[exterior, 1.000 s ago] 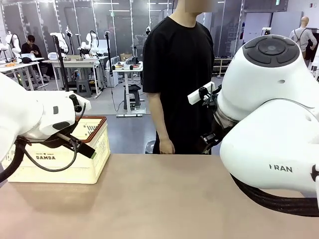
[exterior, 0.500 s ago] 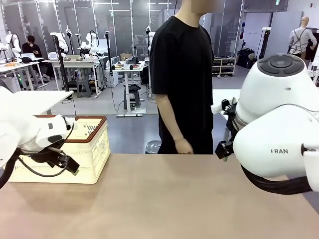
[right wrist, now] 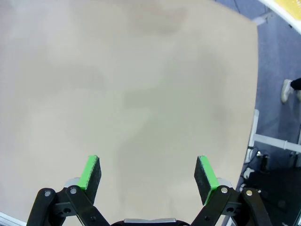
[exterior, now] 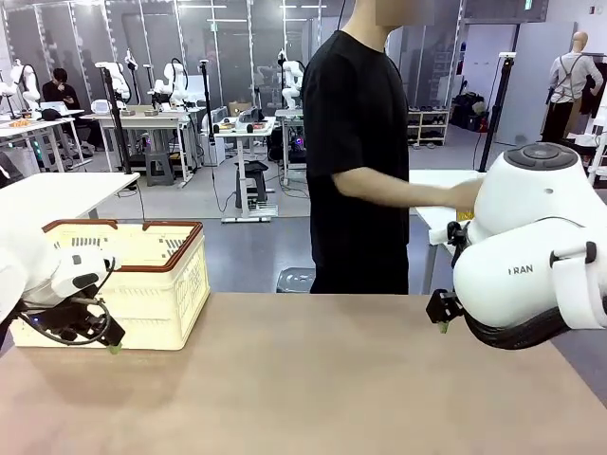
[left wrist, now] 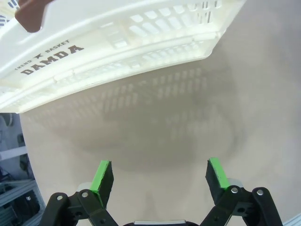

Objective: Place the drinks into the Shopping basket.
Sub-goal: Pick up one drink and place it into the Shopping basket.

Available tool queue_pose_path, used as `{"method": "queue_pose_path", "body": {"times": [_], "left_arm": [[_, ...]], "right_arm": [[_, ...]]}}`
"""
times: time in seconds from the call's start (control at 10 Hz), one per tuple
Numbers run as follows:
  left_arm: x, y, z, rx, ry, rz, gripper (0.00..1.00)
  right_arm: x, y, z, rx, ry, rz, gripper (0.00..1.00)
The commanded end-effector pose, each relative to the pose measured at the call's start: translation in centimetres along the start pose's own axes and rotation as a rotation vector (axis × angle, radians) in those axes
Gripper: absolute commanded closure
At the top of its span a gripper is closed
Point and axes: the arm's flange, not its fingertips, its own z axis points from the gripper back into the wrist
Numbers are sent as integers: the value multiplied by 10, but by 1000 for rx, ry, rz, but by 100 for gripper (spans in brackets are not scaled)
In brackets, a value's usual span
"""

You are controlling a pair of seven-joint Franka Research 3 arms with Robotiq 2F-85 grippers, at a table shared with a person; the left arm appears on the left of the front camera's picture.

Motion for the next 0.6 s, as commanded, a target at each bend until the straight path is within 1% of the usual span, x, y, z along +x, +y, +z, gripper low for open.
{"method": "queue_pose_path", "body": {"times": [0.0, 0.2, 0.3, 0.5], "left_arm": [[-50, -8, -2, 1, 6, 22, 0], [-46, -6, 0, -2, -10, 8, 0], [-1, 0, -2, -1, 5, 2, 0], [-1, 0, -2, -1, 5, 2, 0]], "right_arm": [[-32, 1, -8, 23, -16, -65, 0], [-32, 6, -4, -14, -6, -59, 0], [0, 0, -4, 14, 10, -31, 0], [0, 0, -4, 14, 10, -31, 0]]}}
